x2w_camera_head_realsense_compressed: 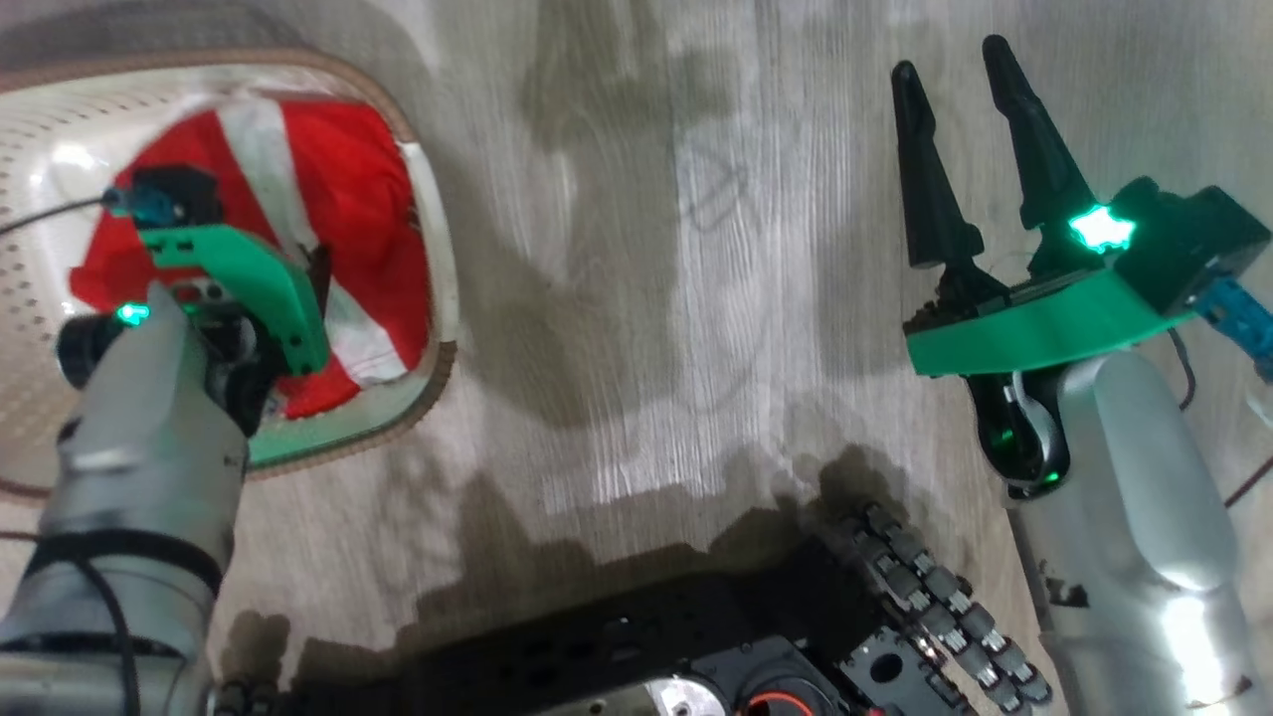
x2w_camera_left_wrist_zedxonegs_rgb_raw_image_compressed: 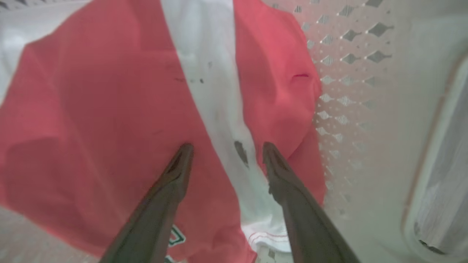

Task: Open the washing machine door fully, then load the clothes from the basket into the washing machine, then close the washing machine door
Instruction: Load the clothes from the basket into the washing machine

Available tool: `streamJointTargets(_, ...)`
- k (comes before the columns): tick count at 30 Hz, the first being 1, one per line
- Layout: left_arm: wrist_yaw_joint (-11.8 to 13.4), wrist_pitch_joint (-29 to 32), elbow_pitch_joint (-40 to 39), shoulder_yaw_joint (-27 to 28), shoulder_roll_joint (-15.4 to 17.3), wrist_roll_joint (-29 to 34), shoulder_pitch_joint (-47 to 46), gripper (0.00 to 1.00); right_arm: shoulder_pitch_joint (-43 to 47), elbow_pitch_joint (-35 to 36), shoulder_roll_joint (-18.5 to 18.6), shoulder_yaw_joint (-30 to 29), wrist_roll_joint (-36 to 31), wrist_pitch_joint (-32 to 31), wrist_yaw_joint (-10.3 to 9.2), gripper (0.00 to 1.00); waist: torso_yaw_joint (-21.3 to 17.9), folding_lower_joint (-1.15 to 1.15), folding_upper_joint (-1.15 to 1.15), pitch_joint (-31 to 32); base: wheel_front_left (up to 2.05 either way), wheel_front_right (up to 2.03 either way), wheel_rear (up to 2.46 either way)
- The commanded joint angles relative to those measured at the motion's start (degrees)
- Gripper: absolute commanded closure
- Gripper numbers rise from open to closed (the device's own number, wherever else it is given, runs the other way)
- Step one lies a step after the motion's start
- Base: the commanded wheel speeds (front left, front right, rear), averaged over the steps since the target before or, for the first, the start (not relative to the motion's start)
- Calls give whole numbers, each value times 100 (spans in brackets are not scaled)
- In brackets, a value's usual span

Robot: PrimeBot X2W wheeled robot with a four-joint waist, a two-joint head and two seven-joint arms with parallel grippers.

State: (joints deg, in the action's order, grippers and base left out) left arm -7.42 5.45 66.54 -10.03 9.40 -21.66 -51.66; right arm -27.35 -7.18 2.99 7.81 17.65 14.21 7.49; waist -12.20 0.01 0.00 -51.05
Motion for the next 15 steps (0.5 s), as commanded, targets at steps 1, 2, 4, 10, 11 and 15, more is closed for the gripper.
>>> streamJointTargets(1, -5, 19, -19, 17, 233, -38, 36, 0, 97, 109, -12, 131, 70, 59, 0, 0, -127, -1, 0, -187, 0, 0, 0)
streamJointTargets(2, -5, 23, -5, -12, 262, -67, -7, 0, 76, 86, -12, 152, 94, 63, 0, 0, -151, -1, 0, -230, 0, 0, 0)
streamJointTargets(4, -5, 57, 59, -57, 322, -109, -92, 0, 40, 45, -12, 198, 146, 70, 0, 0, -198, -1, 0, -312, 0, 0, 0)
streamJointTargets(10, 129, 194, 387, -69, 458, -142, -329, 0, -29, 81, -12, 272, 274, 77, 0, 0, -336, -1, 0, -490, 0, 0, 0)
streamJointTargets(11, 178, 216, 426, -70, 472, -144, -356, 0, -29, 94, -12, 281, 286, 77, 0, 0, -357, -1, 0, -509, 0, 0, 0)
streamJointTargets(15, 359, 295, 540, -101, 526, -123, -435, 28, -26, 127, -12, 308, 335, 78, 0, 0, -420, -1, 0, -562, 0, 0, 0)
